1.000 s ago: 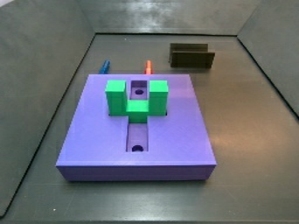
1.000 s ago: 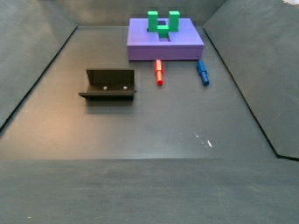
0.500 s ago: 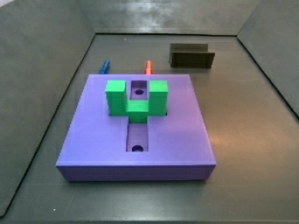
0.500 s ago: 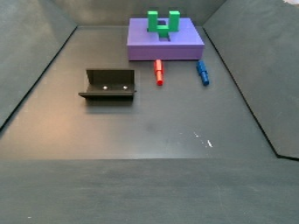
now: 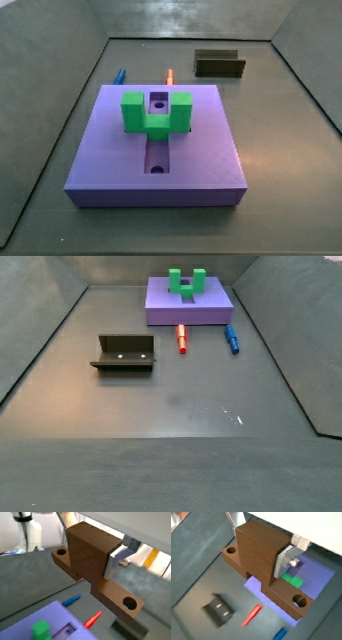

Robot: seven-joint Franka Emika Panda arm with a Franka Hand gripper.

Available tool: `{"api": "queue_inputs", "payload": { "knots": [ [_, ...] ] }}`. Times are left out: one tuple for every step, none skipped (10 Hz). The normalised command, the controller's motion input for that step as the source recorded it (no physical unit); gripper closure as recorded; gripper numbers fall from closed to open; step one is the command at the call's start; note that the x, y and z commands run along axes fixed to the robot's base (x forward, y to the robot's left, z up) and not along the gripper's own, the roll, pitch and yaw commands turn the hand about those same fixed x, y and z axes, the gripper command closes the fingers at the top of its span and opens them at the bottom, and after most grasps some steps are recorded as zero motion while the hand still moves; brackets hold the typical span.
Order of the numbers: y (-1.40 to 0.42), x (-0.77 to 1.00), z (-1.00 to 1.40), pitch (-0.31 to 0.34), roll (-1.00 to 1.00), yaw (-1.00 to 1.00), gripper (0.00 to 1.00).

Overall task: Pick up the brown object. Move up. Place the brown object on the fixture. Regrasp the brown object. Move to above the board. Insert the brown object.
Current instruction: Move to above the board, then insert the brown object.

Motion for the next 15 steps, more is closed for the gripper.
{"api": "queue_inputs", "payload": {
  "knots": [
    [-0.01, -0.06, 0.01, -0.017, -1.0, 0.0, 1.0],
    [-0.01, -0.06, 0.02, -0.029, -1.0, 0.0, 1.0],
    [0.0, -0.07, 0.0, -0.051, -0.97, -0.01, 1.0],
    [0.02, -0.06, 0.0, -0.059, -0.66, 0.0, 1.0],
    [0.02, -0.05, 0.0, -0.047, -0.41, 0.0, 1.0],
    [0.01, -0.04, 0.0, -0.042, -0.31, -0.01, 1.0],
    [0.0, 0.0, 0.0, -0.004, 0.0, 0.0, 1.0],
    [-0.04, 0.0, 0.0, -0.01, 0.0, 0.0, 1.0],
    [-0.05, 0.01, -0.43, 0.0, 0.01, -0.25, 1.0],
    [-0.05, 0.0, -0.49, -0.069, 0.0, -0.42, 1.0],
    [0.0, 0.0, -0.56, -0.044, -0.16, -0.51, 1.0],
    [0.0, 0.0, -0.53, -0.004, -0.18, -0.74, 1.0],
    [0.0, 0.0, -0.39, -0.101, -0.16, -0.91, 1.0],
    [-0.06, -0.03, -0.3, -0.16, -0.14, -0.95, 1.0],
    [-0.07, -0.04, -0.29, -0.169, -0.15, -0.95, 1.0]
  ]
}}
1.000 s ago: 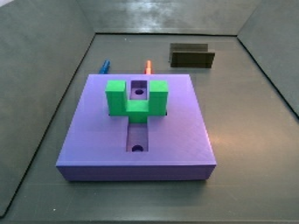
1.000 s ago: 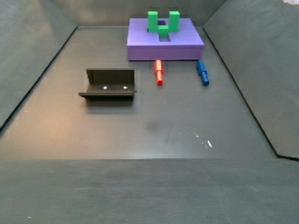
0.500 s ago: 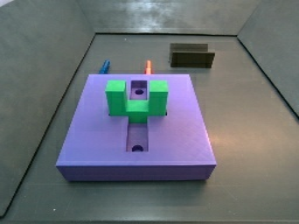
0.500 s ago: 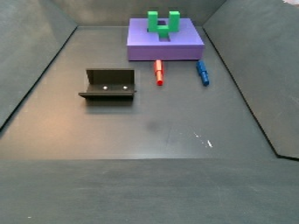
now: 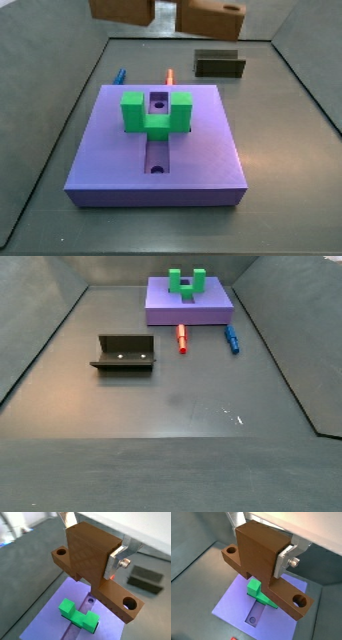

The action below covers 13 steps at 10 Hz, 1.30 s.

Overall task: Pick up the brown object. Move up. Place the brown object on the fixture. Regrasp the brown object. Move to above the board. Insert the brown object.
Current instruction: Insert the brown object.

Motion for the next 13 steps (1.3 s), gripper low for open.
{"api": "queue_inputs", "payload": {
  "knots": [
    [-0.07, -0.02, -0.24, -0.17, -0.15, -0.96, 1.0],
    [-0.07, 0.0, -0.16, -0.18, -0.16, -0.96, 1.0],
    [-0.06, 0.0, -0.11, -0.129, -0.18, -0.95, 1.0],
    [-0.04, 0.0, -0.05, -0.097, -0.16, -0.95, 1.0],
    [-0.02, -0.04, -0.01, -0.07, -0.15, -0.93, 1.0],
    [-0.02, -0.11, -0.02, -0.087, -0.17, -0.87, 1.0],
    [-0.01, -0.18, -0.02, -0.099, -0.13, -0.71, 1.0],
    [-0.02, -0.14, -0.07, -0.066, -0.05, -0.56, 1.0],
    [-0.06, -0.06, -0.16, -0.027, 0.0, -0.39, 1.0],
    [-0.04, 0.0, -0.2, -0.026, 0.0, -0.43, 1.0],
    [-0.03, 0.02, -0.21, -0.063, 0.0, -0.58, 1.0],
    [-0.04, 0.05, -0.22, -0.093, -0.05, -0.66, 1.0],
    [-0.01, 0.25, -0.22, -0.056, -0.07, -0.78, 1.0]
  ]
}}
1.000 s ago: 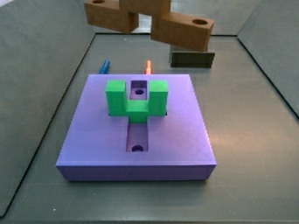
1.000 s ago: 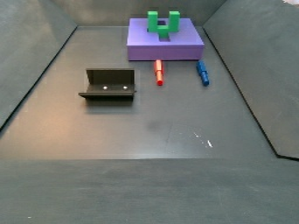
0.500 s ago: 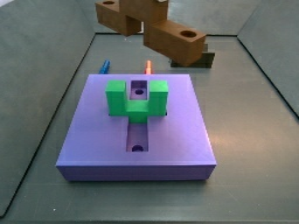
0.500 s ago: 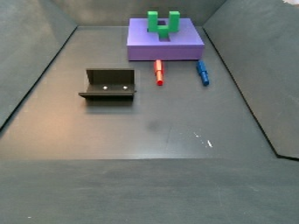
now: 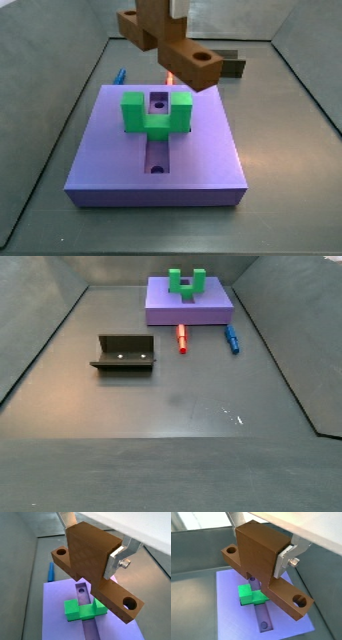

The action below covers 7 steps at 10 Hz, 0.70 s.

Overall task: Pick up the brown object. Move up. Place the brown object on the fixture. Regrasp the brown object. Move to above the board. Insert the brown object.
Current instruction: Insert the brown object.

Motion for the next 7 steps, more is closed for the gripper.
{"api": "queue_inputs", "payload": {
  "knots": [
    [-0.01, 0.23, -0.2, -0.011, -0.06, -0.85, 1.0],
    [-0.06, 0.15, -0.19, -0.053, -0.07, -0.87, 1.0],
    [-0.05, 0.11, -0.2, -0.081, -0.06, -0.85, 1.0],
    [-0.05, 0.12, -0.22, -0.07, -0.03, -0.83, 1.0],
    [-0.05, 0.11, -0.21, -0.046, 0.0, -0.83, 1.0],
    [-0.06, 0.08, -0.19, -0.043, 0.0, -0.79, 1.0],
    [-0.04, 0.15, -0.17, -0.027, 0.02, -0.74, 1.0]
  ]
}}
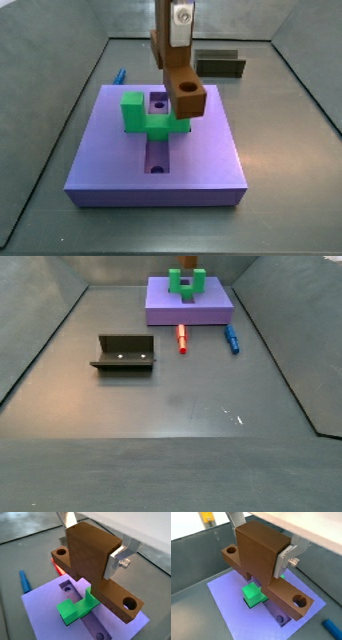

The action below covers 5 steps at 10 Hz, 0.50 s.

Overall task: Pick up the brown object. Move up. Place the brown object on the fixture. Regrasp the brown object. Move to above the board. Insert the brown object.
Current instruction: Insert the brown object.

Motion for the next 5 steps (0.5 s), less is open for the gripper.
{"api": "queue_inputs", "payload": {
  "knots": [
    [-0.03, 0.15, -0.18, -0.026, 0.02, -0.77, 1.0],
    [-0.01, 0.0, -0.11, -0.019, 0.0, -0.65, 1.0],
    [-0.01, -0.15, -0.03, 0.0, 0.01, -0.36, 1.0],
    [0.0, -0.12, 0.0, 0.0, 0.01, -0.16, 1.0],
    [-0.02, -0.02, 0.0, 0.0, 0.03, 0.0, 1.0]
  ]
}}
